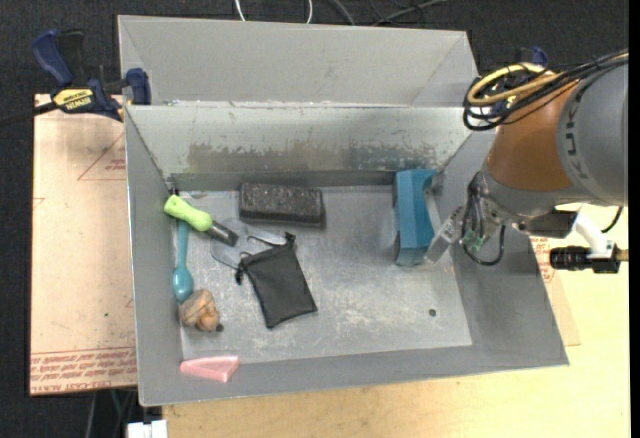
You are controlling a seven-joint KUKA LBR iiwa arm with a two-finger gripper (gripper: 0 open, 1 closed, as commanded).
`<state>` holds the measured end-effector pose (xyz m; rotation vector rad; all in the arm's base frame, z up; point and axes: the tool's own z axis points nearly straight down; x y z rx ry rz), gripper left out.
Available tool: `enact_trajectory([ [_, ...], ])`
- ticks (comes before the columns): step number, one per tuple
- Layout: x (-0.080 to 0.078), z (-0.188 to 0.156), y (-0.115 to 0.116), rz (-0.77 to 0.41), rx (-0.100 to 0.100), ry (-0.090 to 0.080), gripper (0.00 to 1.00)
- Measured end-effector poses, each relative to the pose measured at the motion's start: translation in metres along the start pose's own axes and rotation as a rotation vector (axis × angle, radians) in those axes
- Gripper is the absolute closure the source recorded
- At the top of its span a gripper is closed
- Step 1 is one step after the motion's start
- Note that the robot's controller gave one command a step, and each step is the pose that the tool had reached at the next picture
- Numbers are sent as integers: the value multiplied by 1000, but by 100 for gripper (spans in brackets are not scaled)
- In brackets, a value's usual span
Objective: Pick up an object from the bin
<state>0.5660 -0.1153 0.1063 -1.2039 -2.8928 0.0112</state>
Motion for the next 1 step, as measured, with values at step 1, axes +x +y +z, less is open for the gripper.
enact_trajectory([
  [1,-3,-62,2,-1,-11,-15,100],
])
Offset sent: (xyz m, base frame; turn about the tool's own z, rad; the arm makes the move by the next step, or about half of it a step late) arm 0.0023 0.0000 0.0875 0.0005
